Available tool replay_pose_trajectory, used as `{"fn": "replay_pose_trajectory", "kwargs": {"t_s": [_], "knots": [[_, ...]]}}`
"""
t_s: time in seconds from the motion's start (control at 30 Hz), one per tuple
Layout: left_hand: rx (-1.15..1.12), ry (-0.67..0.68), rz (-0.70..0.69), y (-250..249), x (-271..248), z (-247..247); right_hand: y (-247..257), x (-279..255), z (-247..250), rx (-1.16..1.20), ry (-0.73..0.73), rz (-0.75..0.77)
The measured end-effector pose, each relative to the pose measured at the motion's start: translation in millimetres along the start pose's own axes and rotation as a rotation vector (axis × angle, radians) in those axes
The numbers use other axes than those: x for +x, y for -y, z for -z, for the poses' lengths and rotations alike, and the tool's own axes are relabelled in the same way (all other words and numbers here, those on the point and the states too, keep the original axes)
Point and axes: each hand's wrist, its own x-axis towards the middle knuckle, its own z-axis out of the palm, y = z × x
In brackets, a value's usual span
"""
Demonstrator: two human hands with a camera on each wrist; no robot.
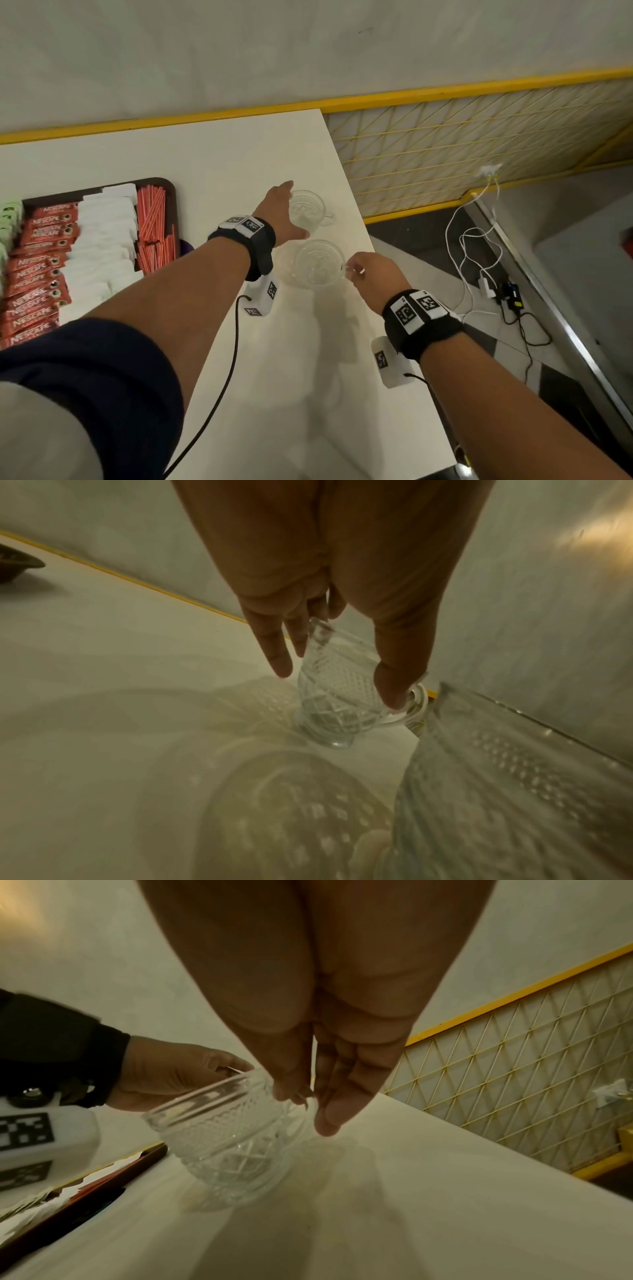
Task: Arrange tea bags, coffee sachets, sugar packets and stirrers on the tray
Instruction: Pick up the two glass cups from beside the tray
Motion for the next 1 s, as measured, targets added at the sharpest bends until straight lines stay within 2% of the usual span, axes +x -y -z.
{"fn": "replay_pose_trajectory", "kwargs": {"t_s": [0.23, 0.37, 0.47, 0.73, 1.0], "knots": [[-0.175, -0.192, 0.071, 37.3, -23.0, 9.2, 2.4, -3.1, -7.9, 0.163, 0.009, -0.02], [-0.272, -0.343, 0.107, 68.1, -48.8, 35.5, 29.5, 4.8, -19.1, 0.204, 0.004, -0.014], [-0.254, -0.438, 0.146, 94.0, -72.1, 63.4, 63.1, 15.6, -36.0, 0.275, 0.007, -0.019], [-0.275, -0.518, 0.214, 152.8, -126.1, 119.0, 140.7, 43.7, -70.0, 0.19, -0.045, -0.017], [-0.339, -0.539, 0.198, 194.8, -170.2, 131.0, 207.1, 73.5, -94.4, 0.18, -0.09, -0.055]]}}
